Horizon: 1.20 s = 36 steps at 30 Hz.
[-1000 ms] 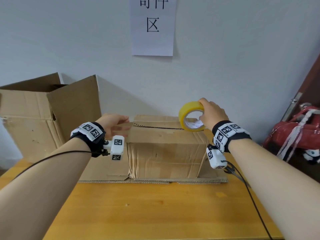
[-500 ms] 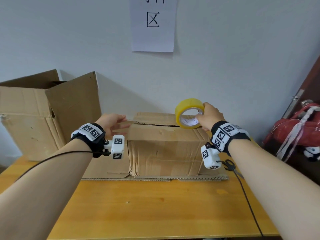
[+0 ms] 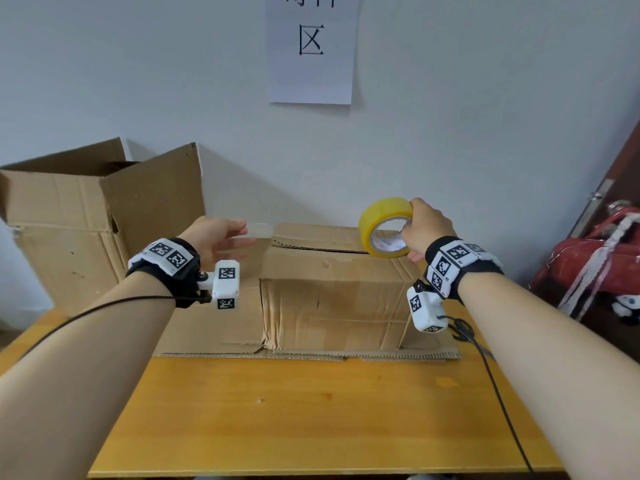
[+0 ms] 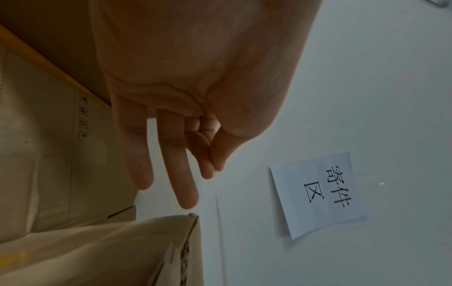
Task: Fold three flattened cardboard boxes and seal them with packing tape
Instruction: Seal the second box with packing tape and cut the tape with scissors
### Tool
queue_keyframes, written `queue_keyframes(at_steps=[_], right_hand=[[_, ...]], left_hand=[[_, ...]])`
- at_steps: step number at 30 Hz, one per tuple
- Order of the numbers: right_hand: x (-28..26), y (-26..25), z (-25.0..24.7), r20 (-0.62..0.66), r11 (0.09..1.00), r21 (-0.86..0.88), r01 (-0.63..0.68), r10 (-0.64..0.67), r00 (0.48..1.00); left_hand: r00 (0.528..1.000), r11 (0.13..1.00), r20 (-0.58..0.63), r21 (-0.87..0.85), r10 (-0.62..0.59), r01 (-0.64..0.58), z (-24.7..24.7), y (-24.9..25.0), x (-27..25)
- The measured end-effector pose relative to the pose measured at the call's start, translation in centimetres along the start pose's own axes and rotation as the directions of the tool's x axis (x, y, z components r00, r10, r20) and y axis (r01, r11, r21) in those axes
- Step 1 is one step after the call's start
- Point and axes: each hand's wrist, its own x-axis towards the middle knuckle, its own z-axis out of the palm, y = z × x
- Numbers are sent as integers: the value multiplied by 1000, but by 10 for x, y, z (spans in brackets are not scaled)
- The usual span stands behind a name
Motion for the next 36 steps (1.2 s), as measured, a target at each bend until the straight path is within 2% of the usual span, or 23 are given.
queue_keyframes(at_steps=[8,20,26,32,36], right_hand=[[3,4,5,2,1000,-9,13,-13,1000],[4,7,9,-21,1000,17,8,-7,1000],[3,7,10,-37,1000,8,24,-24,999],[3,7,13,-51,999,-14,52,-53,997],[4,11,16,-55,997,-35,69,-70,996]], left_hand=[[995,995,32,48,-91,90,-6,-15,2],[990,983,39,133,-132,126,-9,-30,12],[976,968,115,192,-184,160,-13,-44,23],[963,945,178,293,-201,143,-10,-50,24],[973,900,150,426,-174,96,0,-52,20]])
